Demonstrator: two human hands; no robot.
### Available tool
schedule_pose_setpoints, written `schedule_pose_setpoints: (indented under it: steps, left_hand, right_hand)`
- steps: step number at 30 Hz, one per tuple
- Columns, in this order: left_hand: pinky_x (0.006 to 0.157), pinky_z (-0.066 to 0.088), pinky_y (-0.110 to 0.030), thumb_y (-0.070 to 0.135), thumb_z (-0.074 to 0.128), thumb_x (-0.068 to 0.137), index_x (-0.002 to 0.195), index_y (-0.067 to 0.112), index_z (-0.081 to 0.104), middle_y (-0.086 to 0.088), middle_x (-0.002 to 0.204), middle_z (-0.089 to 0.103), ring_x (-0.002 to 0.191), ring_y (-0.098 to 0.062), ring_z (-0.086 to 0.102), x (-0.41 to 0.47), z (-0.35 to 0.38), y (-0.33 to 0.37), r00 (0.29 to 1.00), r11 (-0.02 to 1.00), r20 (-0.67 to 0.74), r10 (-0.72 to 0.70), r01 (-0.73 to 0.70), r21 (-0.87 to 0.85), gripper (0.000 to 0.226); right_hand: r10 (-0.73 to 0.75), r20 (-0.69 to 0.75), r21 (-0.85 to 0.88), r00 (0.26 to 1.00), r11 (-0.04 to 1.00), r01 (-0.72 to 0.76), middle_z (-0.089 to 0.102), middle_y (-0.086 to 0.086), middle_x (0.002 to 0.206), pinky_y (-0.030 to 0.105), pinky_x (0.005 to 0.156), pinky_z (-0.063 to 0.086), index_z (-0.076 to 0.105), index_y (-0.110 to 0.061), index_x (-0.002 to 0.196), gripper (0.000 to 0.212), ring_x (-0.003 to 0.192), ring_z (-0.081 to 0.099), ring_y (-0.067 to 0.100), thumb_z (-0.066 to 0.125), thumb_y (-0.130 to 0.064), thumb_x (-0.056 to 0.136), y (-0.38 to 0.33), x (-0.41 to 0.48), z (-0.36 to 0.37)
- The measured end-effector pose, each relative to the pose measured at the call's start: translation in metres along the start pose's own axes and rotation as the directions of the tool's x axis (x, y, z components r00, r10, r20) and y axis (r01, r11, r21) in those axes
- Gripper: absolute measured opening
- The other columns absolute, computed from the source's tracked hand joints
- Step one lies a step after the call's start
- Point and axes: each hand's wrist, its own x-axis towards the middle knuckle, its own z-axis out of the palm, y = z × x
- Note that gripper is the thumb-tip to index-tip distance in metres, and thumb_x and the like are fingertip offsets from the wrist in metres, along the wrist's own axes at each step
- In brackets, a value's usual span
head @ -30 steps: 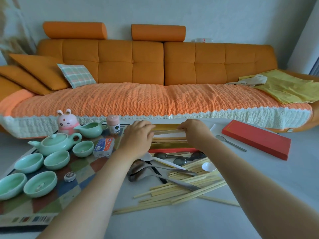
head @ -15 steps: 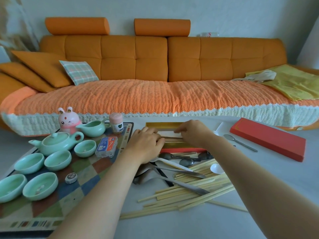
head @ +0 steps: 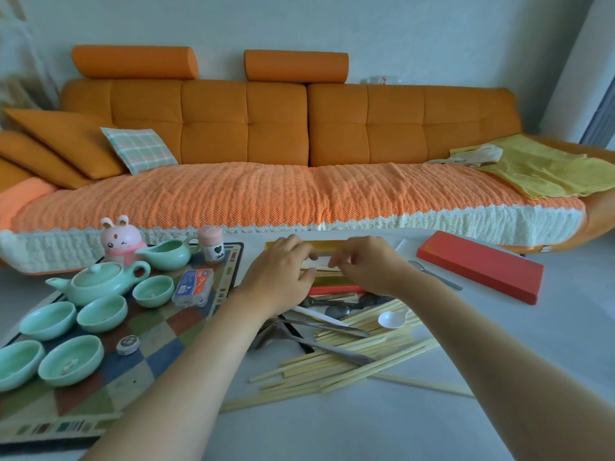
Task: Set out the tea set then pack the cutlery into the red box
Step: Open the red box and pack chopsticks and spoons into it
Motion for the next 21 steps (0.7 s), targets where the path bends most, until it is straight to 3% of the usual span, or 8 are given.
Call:
schedule_pose_setpoints:
  steps: [3, 5, 7, 10, 16, 21]
  left_hand:
    - [0.064, 0.038, -0.023, 0.027, 0.050, 0.096, 0.103, 0.025, 0.059, 0.014, 0.100, 0.052, 0.086, -0.006, 0.052, -0.007, -0.002, 0.018, 0.999, 0.998, 0.049, 0.012, -0.009, -0.062, 0.011]
    - [0.072, 0.047, -0.028, 0.027, 0.051, 0.095, 0.100, 0.027, 0.064, 0.014, 0.100, 0.055, 0.094, -0.009, 0.055, -0.013, 0.002, 0.026, 0.991, 0.997, 0.134, 0.031, -0.021, -0.074, 0.013]
    - [0.080, 0.047, -0.029, 0.031, 0.053, 0.094, 0.105, 0.031, 0.068, 0.014, 0.103, 0.057, 0.100, -0.009, 0.053, -0.019, 0.008, 0.031, 0.975, 0.998, 0.214, 0.053, -0.043, -0.051, 0.018]
    - [0.079, 0.045, -0.026, 0.034, 0.054, 0.094, 0.112, 0.034, 0.067, 0.016, 0.105, 0.058, 0.101, -0.007, 0.051, -0.025, 0.014, 0.034, 0.961, 0.998, 0.271, 0.054, -0.047, -0.035, 0.022]
    - [0.076, 0.051, -0.028, 0.038, 0.058, 0.092, 0.113, 0.038, 0.065, 0.020, 0.100, 0.058, 0.092, -0.004, 0.055, -0.028, 0.010, 0.033, 0.952, 0.997, 0.307, -0.014, 0.036, -0.065, 0.022]
    - [0.081, 0.047, -0.028, 0.041, 0.048, 0.099, 0.125, 0.037, 0.060, 0.016, 0.112, 0.058, 0.099, -0.006, 0.054, -0.029, 0.011, 0.034, 0.954, 0.991, 0.295, -0.044, 0.079, -0.111, 0.029]
  right_hand:
    - [0.026, 0.157, -0.068, 0.987, 0.998, -0.015, 0.063, -0.027, 0.072, 0.004, 0.060, 0.037, 0.074, -0.036, 0.082, 0.030, 0.067, 0.056, -0.011, 0.056, -0.013, 0.088, -0.002, -0.019, -0.009]
    - [0.051, 0.266, -0.174, 0.963, 0.985, -0.004, 0.062, -0.029, 0.070, 0.002, 0.058, 0.035, 0.074, -0.036, 0.080, 0.028, 0.066, 0.055, -0.016, 0.057, -0.014, 0.087, 0.001, -0.032, -0.014]
    - [0.079, 0.328, -0.234, 0.942, 0.972, 0.000, 0.067, -0.027, 0.084, 0.006, 0.069, 0.039, 0.075, -0.036, 0.091, 0.023, 0.074, 0.057, -0.013, 0.062, -0.017, 0.087, 0.004, -0.042, -0.018]
    - [0.106, 0.316, -0.299, 0.943, 0.954, -0.007, 0.069, -0.020, 0.104, 0.017, 0.077, 0.046, 0.074, -0.035, 0.106, 0.023, 0.085, 0.058, 0.000, 0.067, -0.024, 0.086, 0.009, -0.051, -0.020]
    - [0.088, 0.291, -0.339, 0.953, 0.941, 0.016, 0.069, -0.015, 0.103, 0.027, 0.081, 0.051, 0.074, -0.031, 0.102, 0.014, 0.092, 0.061, 0.005, 0.068, -0.032, 0.089, 0.011, -0.050, -0.008]
    - [0.090, 0.279, -0.295, 0.956, 0.955, -0.004, 0.066, -0.014, 0.103, 0.021, 0.075, 0.043, 0.071, -0.028, 0.101, 0.014, 0.086, 0.056, 0.004, 0.060, -0.034, 0.095, 0.016, -0.049, -0.007]
